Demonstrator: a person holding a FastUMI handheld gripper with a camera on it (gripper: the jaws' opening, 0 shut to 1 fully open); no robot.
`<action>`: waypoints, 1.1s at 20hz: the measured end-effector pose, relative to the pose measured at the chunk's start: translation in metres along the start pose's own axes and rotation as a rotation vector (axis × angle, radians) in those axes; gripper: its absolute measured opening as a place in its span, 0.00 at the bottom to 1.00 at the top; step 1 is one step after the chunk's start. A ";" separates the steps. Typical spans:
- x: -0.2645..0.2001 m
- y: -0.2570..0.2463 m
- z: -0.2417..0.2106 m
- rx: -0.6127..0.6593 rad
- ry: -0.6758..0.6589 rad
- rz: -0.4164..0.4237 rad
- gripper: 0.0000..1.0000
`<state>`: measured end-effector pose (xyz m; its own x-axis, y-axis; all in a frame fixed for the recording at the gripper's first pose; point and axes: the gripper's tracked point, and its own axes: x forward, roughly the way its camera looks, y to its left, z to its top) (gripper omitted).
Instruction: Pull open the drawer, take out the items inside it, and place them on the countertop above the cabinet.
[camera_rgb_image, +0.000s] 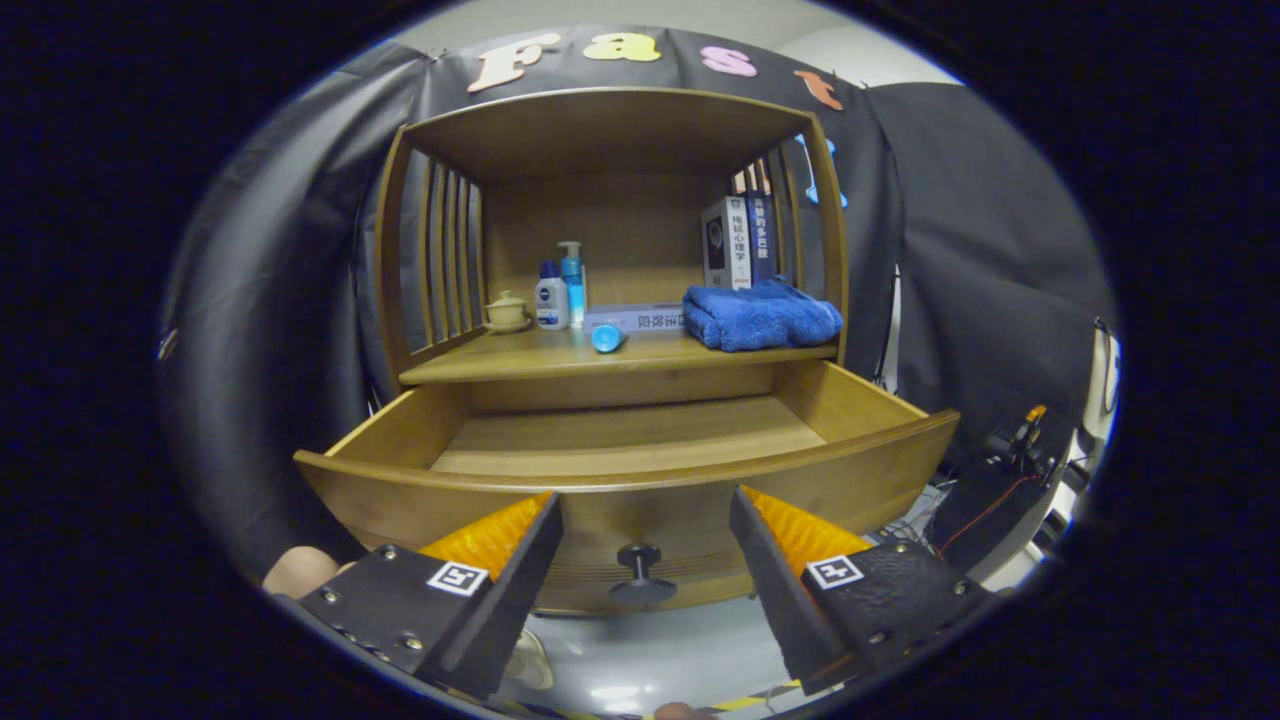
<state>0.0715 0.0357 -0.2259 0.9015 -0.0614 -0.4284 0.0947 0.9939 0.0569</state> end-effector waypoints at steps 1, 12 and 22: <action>0.001 0.002 -0.002 0.003 0.003 0.006 1.00; 0.009 0.012 -0.004 0.004 -0.012 0.085 0.99; 0.024 0.010 0.008 0.006 -0.025 0.106 0.99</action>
<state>0.0973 0.0439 -0.2279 0.9168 0.0418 -0.3972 0.0009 0.9943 0.1065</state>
